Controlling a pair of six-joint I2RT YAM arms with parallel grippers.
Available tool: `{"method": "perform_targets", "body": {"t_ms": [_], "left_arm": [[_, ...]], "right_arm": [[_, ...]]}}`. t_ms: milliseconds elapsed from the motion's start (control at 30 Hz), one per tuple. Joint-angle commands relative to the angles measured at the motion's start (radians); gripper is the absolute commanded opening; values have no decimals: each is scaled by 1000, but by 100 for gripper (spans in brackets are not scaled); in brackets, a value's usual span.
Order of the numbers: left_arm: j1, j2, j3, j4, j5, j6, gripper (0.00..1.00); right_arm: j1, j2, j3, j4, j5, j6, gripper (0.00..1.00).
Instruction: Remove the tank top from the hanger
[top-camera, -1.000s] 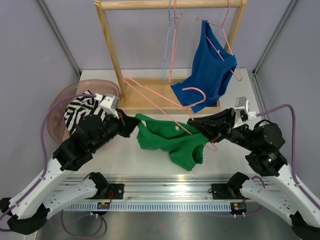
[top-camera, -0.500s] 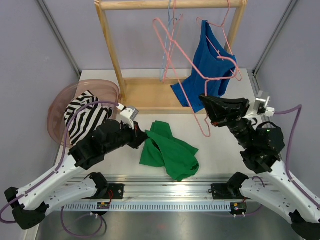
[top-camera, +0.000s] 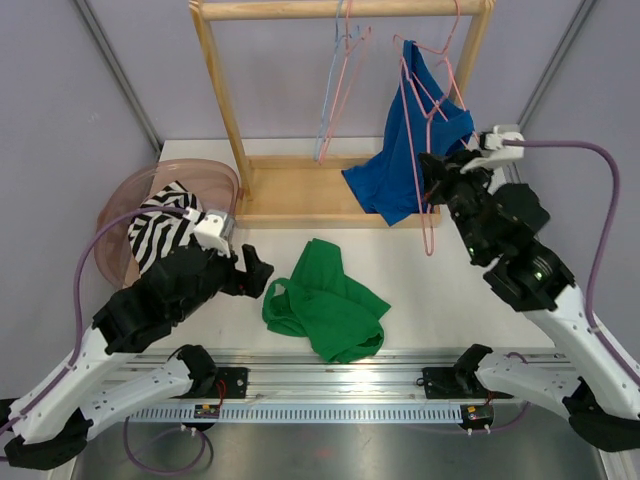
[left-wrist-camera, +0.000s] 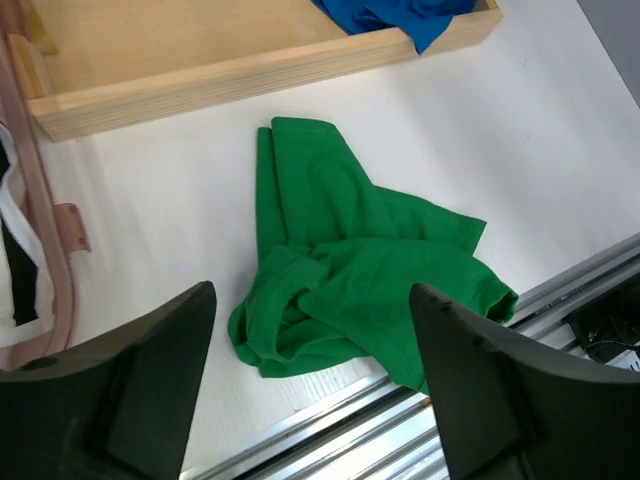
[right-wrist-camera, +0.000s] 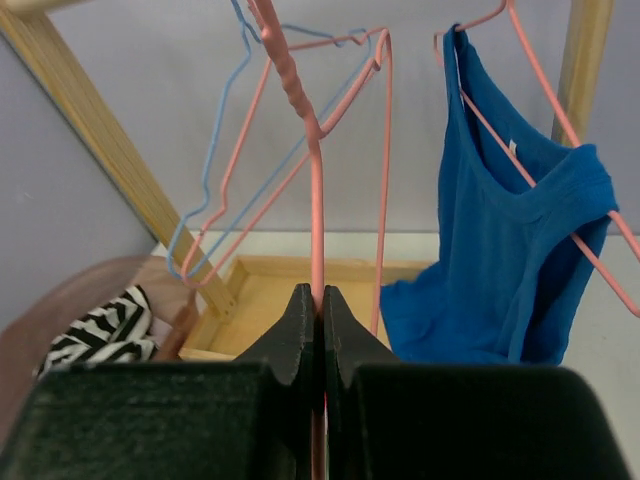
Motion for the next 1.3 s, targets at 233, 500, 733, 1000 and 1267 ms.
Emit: {"method": "perform_targets", "body": {"t_ms": [233,500,733,1000,1267], "left_arm": [[-1,-126,-14,-55,-81,78,99],[1,-171,-98,18,-75,91,99],[2,-168,-108,20,-94,96,99],[2,-175,-111,23,-97,96,99],[17,-160,-111,27,-88,101,99]], "right_arm": [[-71,359,383,-112,34,-61,0],[-216,618,712,-204,-131,-31,0],[-233,896,1021,-296,-133,-39,0],[-206,1040,1181,-357,-148,10,0],[-155,1076,1170,-349,-162,21,0]]}}
